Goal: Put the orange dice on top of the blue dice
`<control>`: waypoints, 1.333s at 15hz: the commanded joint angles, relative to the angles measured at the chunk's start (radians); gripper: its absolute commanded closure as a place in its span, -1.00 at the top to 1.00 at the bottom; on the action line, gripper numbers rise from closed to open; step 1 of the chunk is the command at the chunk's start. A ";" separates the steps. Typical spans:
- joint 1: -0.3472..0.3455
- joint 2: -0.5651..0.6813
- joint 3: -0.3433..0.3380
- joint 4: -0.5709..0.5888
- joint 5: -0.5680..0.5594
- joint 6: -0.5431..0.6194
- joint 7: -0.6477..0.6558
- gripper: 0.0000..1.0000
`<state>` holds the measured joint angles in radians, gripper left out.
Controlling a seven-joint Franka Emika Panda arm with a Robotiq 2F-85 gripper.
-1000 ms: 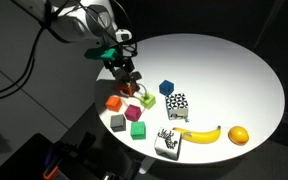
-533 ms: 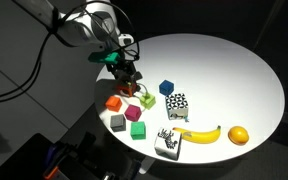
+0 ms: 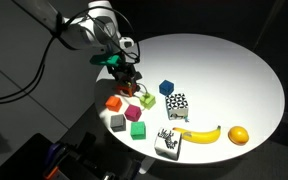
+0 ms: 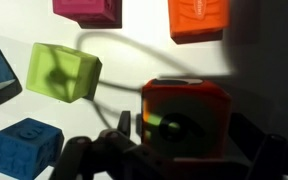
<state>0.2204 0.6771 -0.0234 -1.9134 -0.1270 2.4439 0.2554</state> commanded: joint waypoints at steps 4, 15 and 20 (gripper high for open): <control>0.015 0.040 -0.013 0.040 -0.017 0.002 0.014 1.00; 0.013 0.076 -0.012 0.070 -0.004 -0.021 0.012 0.17; 0.002 0.020 -0.010 0.052 -0.001 -0.063 -0.002 -0.26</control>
<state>0.2244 0.7397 -0.0279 -1.8551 -0.1270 2.4300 0.2554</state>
